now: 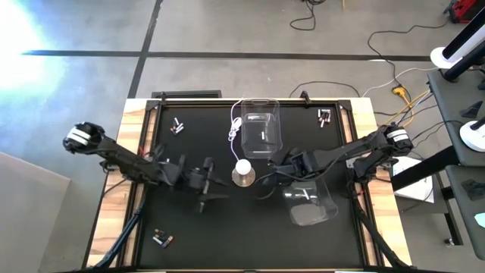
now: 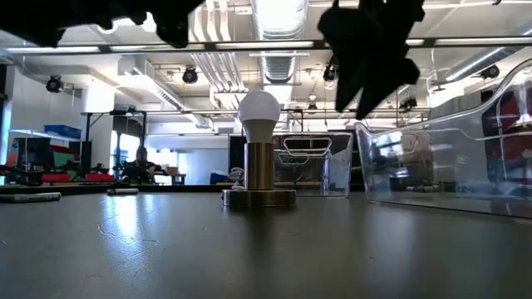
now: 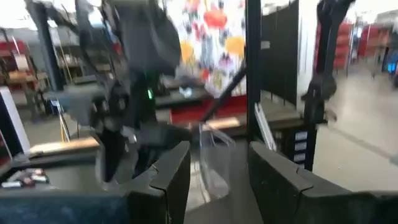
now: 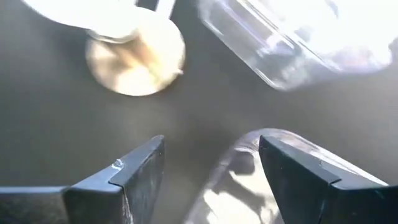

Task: Sort batteries
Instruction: Move the bottom transparent bin to the middle

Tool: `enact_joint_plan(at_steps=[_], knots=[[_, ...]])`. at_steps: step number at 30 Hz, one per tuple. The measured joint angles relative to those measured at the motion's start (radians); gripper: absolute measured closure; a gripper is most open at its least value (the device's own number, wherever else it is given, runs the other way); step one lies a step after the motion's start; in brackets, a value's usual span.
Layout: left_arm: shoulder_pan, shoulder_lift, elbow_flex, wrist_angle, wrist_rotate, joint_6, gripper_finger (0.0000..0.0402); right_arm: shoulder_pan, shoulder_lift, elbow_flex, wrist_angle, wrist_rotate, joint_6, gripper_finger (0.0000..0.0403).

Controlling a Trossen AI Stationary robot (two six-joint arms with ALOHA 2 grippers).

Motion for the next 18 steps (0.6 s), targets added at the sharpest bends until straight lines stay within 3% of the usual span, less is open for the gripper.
enact_joint_plan(at_steps=[3, 9, 14, 18], knots=[[0.0, 0.075, 0.087, -0.05, 0.0, 0.004, 0.0263, 0.034, -0.013, 0.001, -0.008, -0.002, -0.052, 0.0143], [0.008, 0.226, 0.22, -0.061, 0.012, 0.029, 0.0263, 0.159, -0.068, 0.001, -0.221, -0.003, -0.017, 0.0138], [0.056, 0.348, 0.373, -0.172, 0.138, 0.03, 0.0263, 0.303, -0.099, -0.007, -0.289, -0.026, -0.054, 0.0142], [0.097, 0.427, 0.51, -0.289, 0.215, 0.065, 0.0263, 0.368, -0.102, -0.008, -0.291, -0.132, -0.051, 0.0152]])
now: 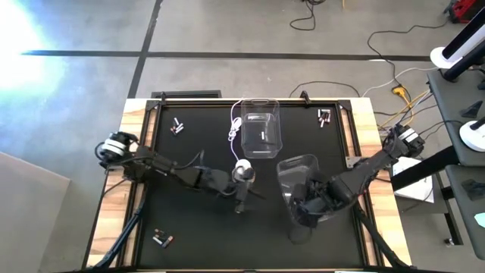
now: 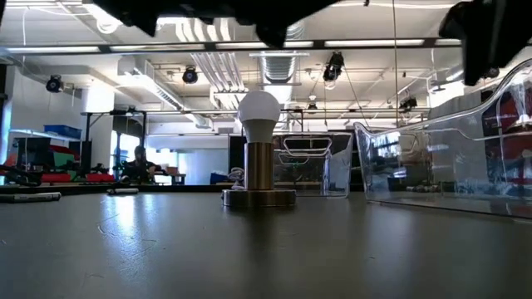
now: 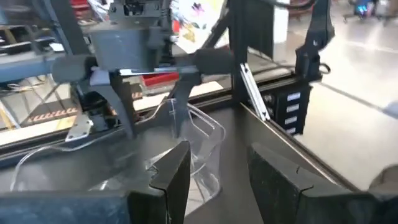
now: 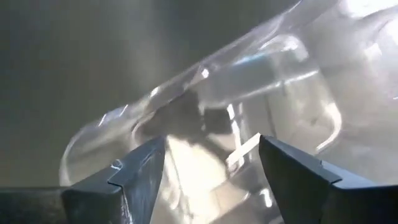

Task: Sort batteries
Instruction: Move the bottom transparent bin to the middle

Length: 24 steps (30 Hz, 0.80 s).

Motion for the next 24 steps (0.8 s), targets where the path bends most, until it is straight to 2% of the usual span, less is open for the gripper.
enact_joint_plan(at_steps=[6, 10, 13, 24], knots=[[0.062, 0.111, 0.18, -0.172, 0.125, 0.032, 0.0263, 0.048, 0.004, -0.027, 0.047, 0.074, 0.009, 0.0165], [0.071, 0.15, 0.248, -0.285, 0.148, 0.036, 0.0263, 0.021, 0.025, -0.094, 0.084, 0.074, -0.012, 0.0168], [0.068, 0.155, 0.266, -0.311, 0.15, 0.042, 0.0263, -0.009, 0.035, -0.146, 0.136, 0.074, -0.064, 0.0164], [0.069, 0.15, 0.216, -0.344, 0.104, 0.035, 0.0263, -0.082, 0.035, -0.246, 0.532, 0.052, -0.393, 0.0169]])
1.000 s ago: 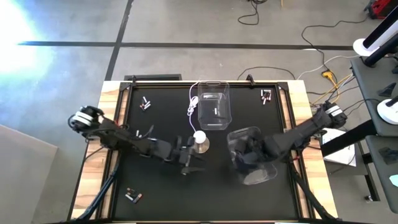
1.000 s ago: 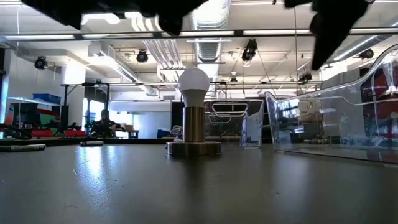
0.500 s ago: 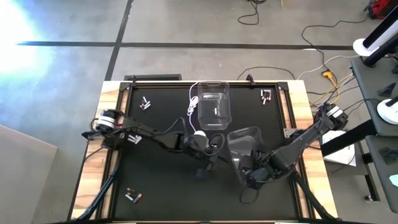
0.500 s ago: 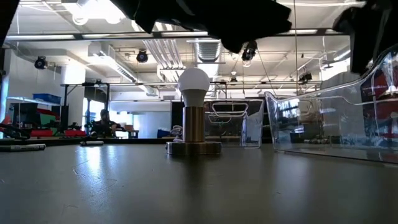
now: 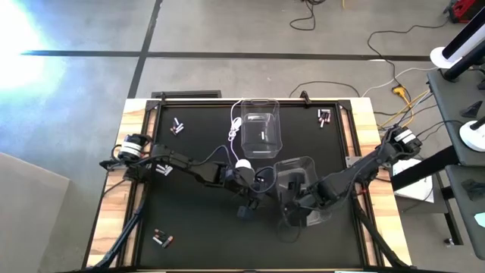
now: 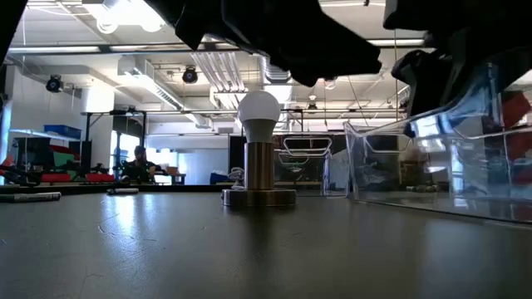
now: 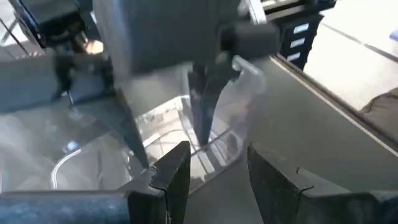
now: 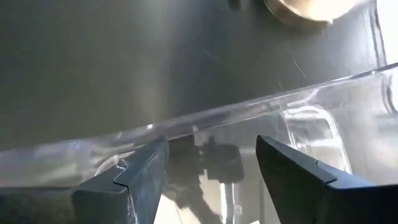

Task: Sort batteries
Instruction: Move the bottom transparent bin to the middle

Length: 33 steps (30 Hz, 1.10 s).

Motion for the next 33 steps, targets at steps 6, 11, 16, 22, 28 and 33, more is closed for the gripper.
enact_joint_plan(at_steps=[6, 11, 16, 22, 28, 33], knots=[[0.026, -0.001, 0.014, -0.066, 0.004, -0.017, 0.0263, 0.002, 0.0, 0.008, 0.083, -0.09, -0.04, 0.017], [0.065, 0.036, 0.122, -0.248, 0.019, 0.038, 0.0263, 0.004, 0.004, 0.009, 0.098, -0.093, -0.022, 0.0159], [0.074, 0.105, 0.211, -0.371, 0.042, 0.143, 0.0262, 0.008, 0.018, 0.009, 0.149, -0.144, 0.008, 0.015], [0.066, 0.153, 0.296, -0.451, 0.059, 0.217, 0.0262, 0.034, 0.025, 0.009, 0.16, -0.171, 0.041, 0.0148], [0.066, 0.16, 0.305, -0.503, 0.122, 0.258, 0.0262, 0.063, 0.022, 0.009, 0.142, -0.17, 0.094, 0.0153], [0.056, 0.159, 0.305, -0.533, 0.123, 0.27, 0.0264, 0.068, 0.017, 0.062, -0.015, -0.157, 0.139, 0.0145]])
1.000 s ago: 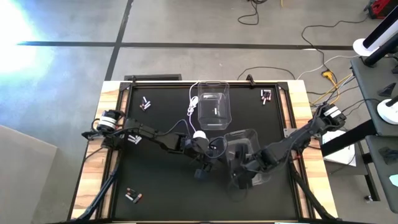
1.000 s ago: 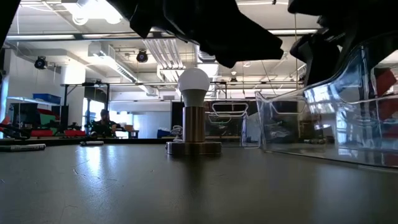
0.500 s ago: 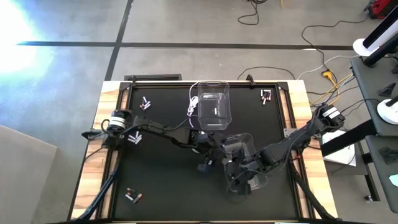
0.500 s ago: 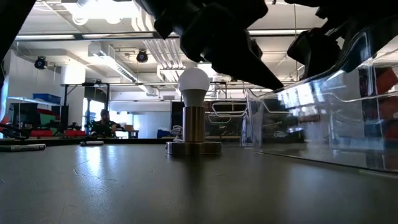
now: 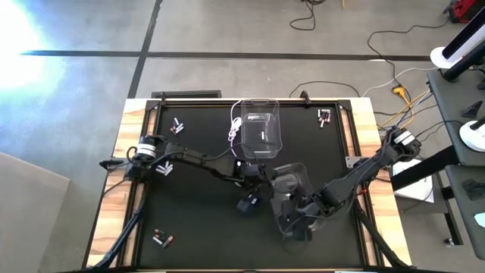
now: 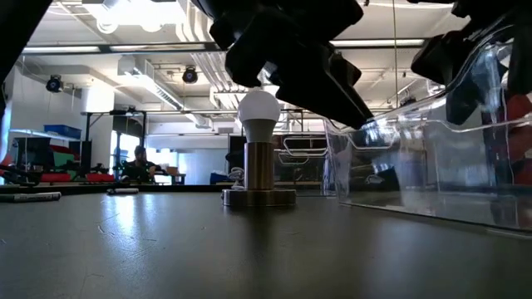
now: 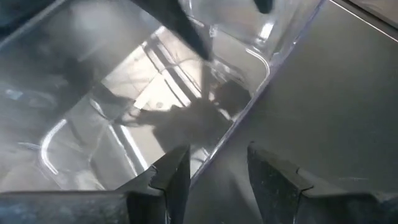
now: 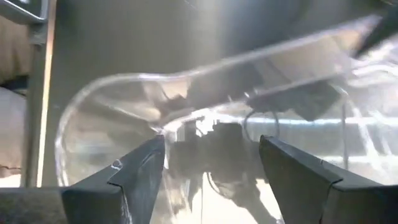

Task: Sort batteries
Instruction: Move the bottom transparent bin to the middle

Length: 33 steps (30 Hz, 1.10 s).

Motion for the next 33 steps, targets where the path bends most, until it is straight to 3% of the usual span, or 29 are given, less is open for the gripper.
enact_joint_plan(at_steps=[6, 19, 29, 33], knots=[[-0.049, -0.001, 0.001, -0.023, 0.001, 0.0, 0.0284, 0.002, -0.001, 0.071, -0.133, 0.075, -0.006, 0.014], [-0.074, -0.003, 0.01, -0.033, -0.014, 0.015, 0.0286, 0.002, -0.011, 0.086, -0.192, 0.08, -0.034, 0.0135], [-0.069, -0.002, 0.01, -0.011, -0.056, 0.003, 0.0287, 0.002, -0.065, 0.111, -0.246, 0.152, -0.04, 0.0142], [-0.069, 0.017, 0.012, 0.002, -0.007, 0.014, 0.0297, 0.002, -0.066, 0.11, -0.246, 0.154, -0.04, 0.0146]])
